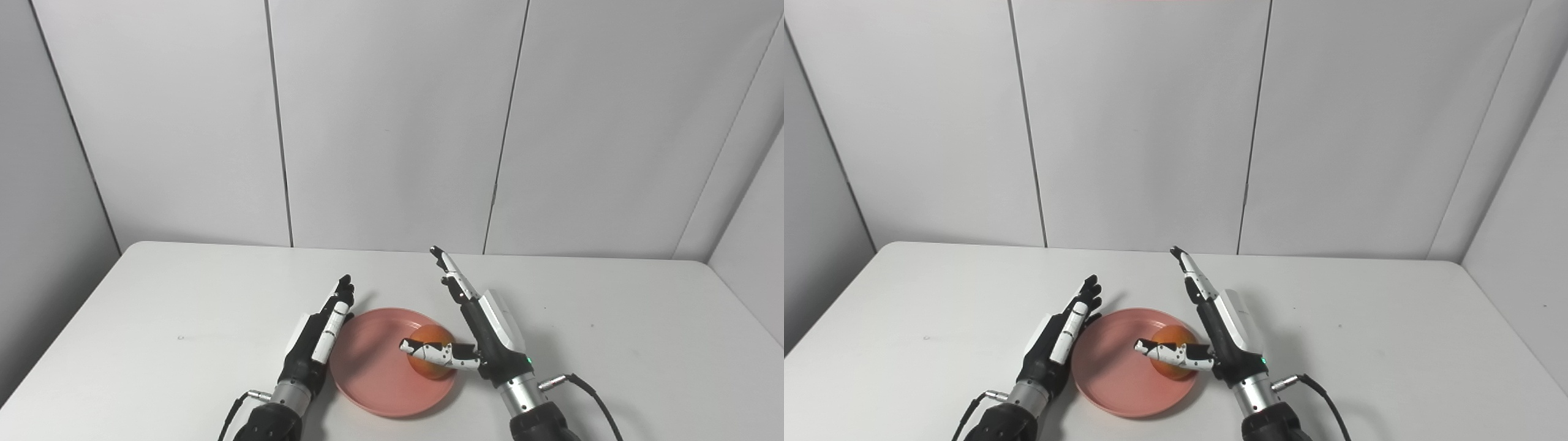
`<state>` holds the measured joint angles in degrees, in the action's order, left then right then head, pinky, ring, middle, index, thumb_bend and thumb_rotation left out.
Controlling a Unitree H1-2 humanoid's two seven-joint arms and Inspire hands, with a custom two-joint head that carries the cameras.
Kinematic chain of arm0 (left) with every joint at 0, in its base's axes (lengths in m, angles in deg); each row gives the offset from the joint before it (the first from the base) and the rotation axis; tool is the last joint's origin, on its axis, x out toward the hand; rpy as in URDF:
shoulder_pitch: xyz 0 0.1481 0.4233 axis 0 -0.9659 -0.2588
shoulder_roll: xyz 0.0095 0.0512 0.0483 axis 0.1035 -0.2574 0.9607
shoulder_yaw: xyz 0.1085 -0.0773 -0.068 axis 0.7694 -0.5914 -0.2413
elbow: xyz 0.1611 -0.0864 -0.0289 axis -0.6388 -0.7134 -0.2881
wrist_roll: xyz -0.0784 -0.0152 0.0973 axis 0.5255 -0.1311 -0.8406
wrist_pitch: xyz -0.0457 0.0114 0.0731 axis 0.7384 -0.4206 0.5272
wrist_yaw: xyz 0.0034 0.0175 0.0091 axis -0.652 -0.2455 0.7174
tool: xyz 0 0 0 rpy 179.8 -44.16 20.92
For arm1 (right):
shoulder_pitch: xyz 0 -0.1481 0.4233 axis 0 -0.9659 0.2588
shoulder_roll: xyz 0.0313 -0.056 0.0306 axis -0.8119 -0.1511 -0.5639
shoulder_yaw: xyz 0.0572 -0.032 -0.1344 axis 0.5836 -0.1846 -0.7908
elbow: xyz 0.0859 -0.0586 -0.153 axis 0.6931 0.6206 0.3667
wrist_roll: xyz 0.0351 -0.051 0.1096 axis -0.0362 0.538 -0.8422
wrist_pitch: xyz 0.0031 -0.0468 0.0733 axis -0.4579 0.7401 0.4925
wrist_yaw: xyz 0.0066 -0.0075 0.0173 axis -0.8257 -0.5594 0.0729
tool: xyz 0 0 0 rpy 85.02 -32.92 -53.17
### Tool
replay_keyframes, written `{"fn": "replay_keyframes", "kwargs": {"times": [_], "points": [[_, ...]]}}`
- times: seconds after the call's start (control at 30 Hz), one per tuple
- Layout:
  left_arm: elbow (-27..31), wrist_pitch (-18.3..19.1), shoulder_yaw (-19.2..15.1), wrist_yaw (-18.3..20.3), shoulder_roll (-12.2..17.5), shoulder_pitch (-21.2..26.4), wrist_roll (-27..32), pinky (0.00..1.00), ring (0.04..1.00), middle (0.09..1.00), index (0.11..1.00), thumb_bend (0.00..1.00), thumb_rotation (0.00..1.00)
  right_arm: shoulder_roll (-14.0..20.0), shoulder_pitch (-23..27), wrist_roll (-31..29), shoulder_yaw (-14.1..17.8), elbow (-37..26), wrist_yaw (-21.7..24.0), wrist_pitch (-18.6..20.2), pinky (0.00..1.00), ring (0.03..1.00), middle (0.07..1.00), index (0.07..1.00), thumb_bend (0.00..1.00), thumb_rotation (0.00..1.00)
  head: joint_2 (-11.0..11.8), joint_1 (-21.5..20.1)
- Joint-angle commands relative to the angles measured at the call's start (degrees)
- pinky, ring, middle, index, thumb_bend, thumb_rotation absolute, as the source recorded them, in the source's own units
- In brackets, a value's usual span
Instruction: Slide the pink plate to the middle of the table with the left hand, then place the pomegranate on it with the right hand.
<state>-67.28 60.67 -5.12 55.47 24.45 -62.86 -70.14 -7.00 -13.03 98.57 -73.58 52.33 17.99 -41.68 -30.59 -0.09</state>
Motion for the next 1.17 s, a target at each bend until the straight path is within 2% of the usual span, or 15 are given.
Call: {"fn": "replay_keyframes", "kwargs": {"times": [0.0,0.03,0.2,0.37,0.43,0.5,0.6,0.8,0.9,1.13], "points": [[-0.19,0.08,0.38,0.3,-0.89,-0.51,0.14,0.94,0.982,0.999,0.989,0.51,1.0,0.88,0.73,-2.3,1.56,-1.18,0.25,-1.49,0.9,0.965,0.997,0.995,0.61,0.72,-0.06,0.03],[-0.16,0.04,0.37,0.33,-0.85,-0.54,0.15,0.95,0.981,0.999,0.99,0.51,1.0,1.07,0.25,-3.86,2.17,-1.63,1.29,-0.49,0.91,0.962,0.997,0.998,0.61,0.74,-0.1,0.02],[0.32,0.42,0.31,0.51,-0.54,-0.72,0.22,0.95,0.981,0.999,0.99,0.51,1.0,0.95,-1.35,-9.41,4.79,-2.11,4.13,1.43,0.89,0.94,0.987,0.986,0.63,0.74,-0.37,0.01],[0.54,0.2,-0.01,-0.02,-0.48,-0.82,0.0,0.94,0.977,0.993,0.98,0.51,1.0,1.08,-1.82,-11.58,6.02,-1.27,6.12,2.29,0.95,0.981,1.0,0.992,0.58,0.82,-0.53,-0.03],[0.8,0.32,0.0,-1.5,-0.44,-0.92,-1.44,0.93,0.968,0.986,0.97,0.51,1.0,0.87,-1.84,-12.29,6.46,-0.89,6.46,2.89,0.96,0.984,1.0,0.992,0.56,0.86,-0.6,0.0],[1.32,0.73,-0.04,-3.67,-0.45,-1.1,-3.32,0.88,0.926,0.949,0.929,0.51,1.0,0.52,-1.84,-13.48,7.04,-0.5,7.03,3.76,0.95,0.976,1.0,0.989,0.55,0.91,-0.64,-0.07],[1.08,-0.36,-0.52,-4.76,-0.16,-1.26,-3.92,0.87,0.918,0.94,0.918,0.5,1.0,0.04,-1.67,-14.72,7.85,0.27,7.32,5.15,0.95,0.976,0.997,0.985,0.57,0.94,-0.7,-0.39],[-0.03,-1.8,-2.12,-2.26,0.53,-0.91,-0.52,0.91,0.94,0.956,0.943,0.5,1.0,-1.25,-1.71,-18.56,9.42,0.67,8.78,8.73,0.96,0.965,0.993,0.987,0.6,0.97,-0.77,-0.87],[-0.67,-2.95,-2.43,-0.68,1.09,-0.64,0.76,0.93,0.96,0.975,0.977,0.5,1.0,-1.94,-1.97,-21.61,10.13,0.91,10.39,9.14,0.96,0.971,0.999,0.998,0.62,0.99,-0.76,-0.9],[-0.12,-2.12,-2.99,0.33,1.5,-0.75,1.67,0.94,0.972,1.0,1.0,0.53,1.0,-3.38,-2.69,-24.15,10.75,-0.27,11.3,10.91,0.93,0.962,0.994,1.0,0.59,0.99,-0.99,-1.35]]}}
